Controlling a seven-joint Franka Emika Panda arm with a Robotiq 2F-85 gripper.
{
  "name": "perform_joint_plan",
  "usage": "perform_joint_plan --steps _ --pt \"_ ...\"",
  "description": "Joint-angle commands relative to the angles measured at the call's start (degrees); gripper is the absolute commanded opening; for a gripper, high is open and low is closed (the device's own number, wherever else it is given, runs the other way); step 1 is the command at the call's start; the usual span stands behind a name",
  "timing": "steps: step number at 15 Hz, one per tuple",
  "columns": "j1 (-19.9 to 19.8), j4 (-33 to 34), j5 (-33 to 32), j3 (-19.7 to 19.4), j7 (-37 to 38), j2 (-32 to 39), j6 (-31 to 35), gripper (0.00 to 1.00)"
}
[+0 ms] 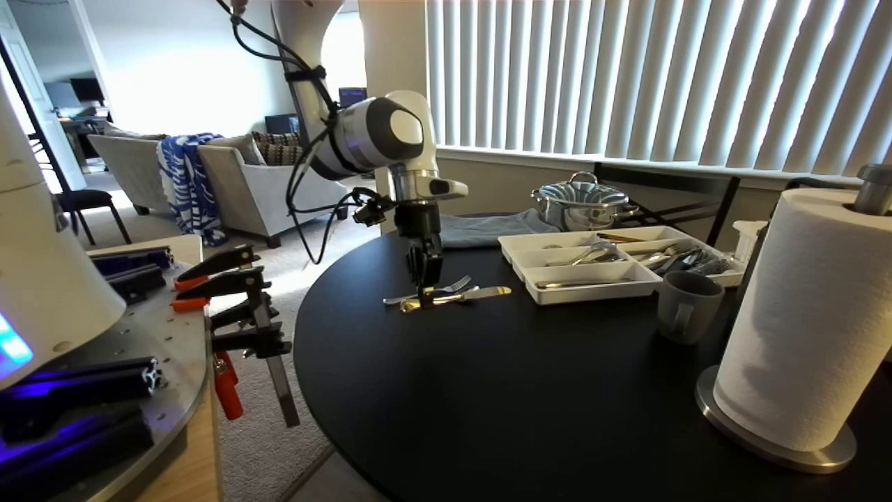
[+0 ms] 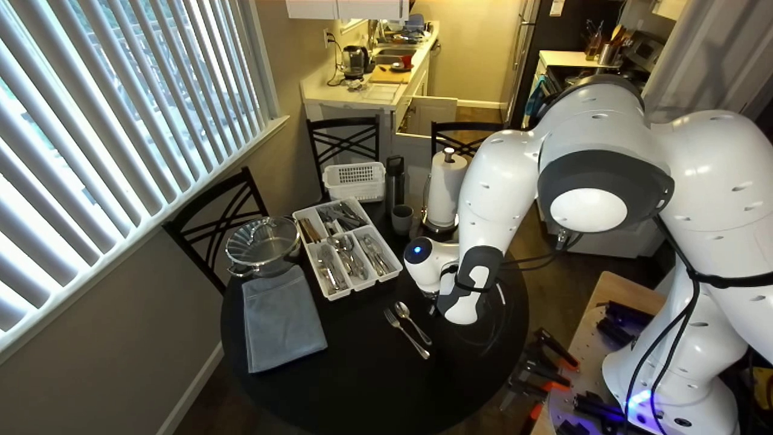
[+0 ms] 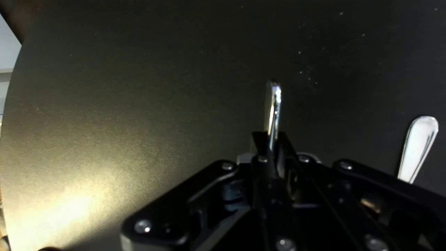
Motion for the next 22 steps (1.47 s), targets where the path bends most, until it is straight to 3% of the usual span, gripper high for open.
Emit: perform_joint_plan --steps 1,7,16,22 --pt "-4.3 0.1 1.6 3.3 -1.9 0.0 0.6 0.02" --pt "-9.8 3.6 4.6 8.2 -2.3 4.1 5.2 0.02" --pt "-13.7 7.0 8.9 12.7 -5.9 7.2 6.9 0.02" --pt "-13.4 5.5 11.1 13.1 -8.5 5.9 9.0 0.02"
